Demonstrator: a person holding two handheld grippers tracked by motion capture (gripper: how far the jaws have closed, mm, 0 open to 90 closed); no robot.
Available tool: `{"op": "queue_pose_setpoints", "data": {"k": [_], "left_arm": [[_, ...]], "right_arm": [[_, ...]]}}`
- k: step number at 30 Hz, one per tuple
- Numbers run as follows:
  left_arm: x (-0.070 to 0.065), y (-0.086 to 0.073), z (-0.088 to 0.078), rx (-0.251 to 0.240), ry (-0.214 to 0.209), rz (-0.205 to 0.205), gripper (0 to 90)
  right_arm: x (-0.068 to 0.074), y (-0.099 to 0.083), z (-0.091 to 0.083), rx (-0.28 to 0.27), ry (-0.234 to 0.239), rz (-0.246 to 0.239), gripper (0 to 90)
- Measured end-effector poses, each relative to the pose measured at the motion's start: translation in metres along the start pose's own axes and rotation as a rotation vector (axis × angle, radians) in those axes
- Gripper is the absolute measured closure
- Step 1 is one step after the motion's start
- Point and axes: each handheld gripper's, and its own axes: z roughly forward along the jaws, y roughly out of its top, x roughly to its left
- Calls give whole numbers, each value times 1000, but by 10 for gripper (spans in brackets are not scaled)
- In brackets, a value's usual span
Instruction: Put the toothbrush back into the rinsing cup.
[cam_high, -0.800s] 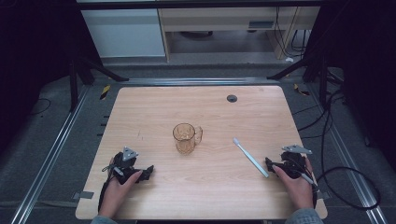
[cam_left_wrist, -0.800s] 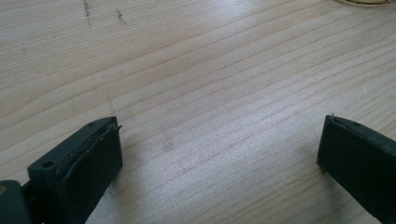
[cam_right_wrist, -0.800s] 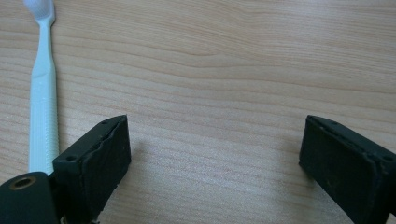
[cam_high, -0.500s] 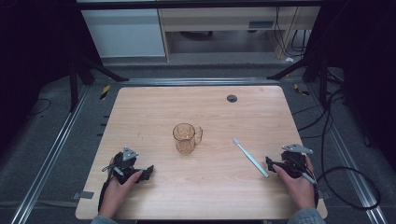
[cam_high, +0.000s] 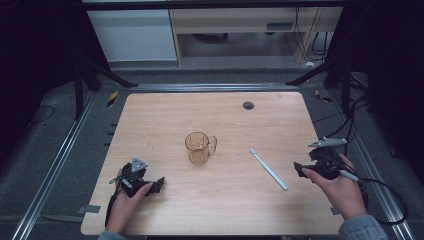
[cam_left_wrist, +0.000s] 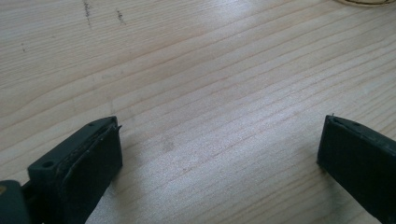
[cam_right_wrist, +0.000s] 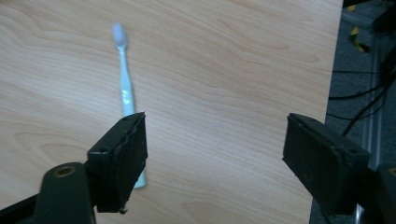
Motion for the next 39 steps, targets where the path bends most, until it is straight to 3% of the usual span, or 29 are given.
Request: {"op": "queue_pose_setpoints", "data": {"k": [5, 7, 11, 19, 27, 29, 31, 39], "left_arm": [[0, 0, 0, 0, 0, 0, 0], [0, 0, 0, 0, 0, 0, 0], [0, 0, 0, 0, 0, -1, 0], [0, 0, 0, -2, 0, -1, 0], [0, 0, 0, -2, 0, 0, 0], [0, 0, 1, -1, -1, 0, 0], [0, 1, 1, -2, -1, 0, 0], [0, 1, 1, -4, -1, -3, 0]], "right_arm": [[2, 17, -12, 31, 22, -24, 269], [9, 30, -18, 64, 17, -75, 287], [17, 48, -25, 89, 24, -122, 315], [23, 70, -21, 130, 32, -172, 317], [31, 77, 3, 188, 66, -189, 372], [32, 78, 14, 215, 102, -178, 405], [32, 78, 17, 223, 108, -177, 416], [46, 84, 59, 307, 148, -196, 514]]}}
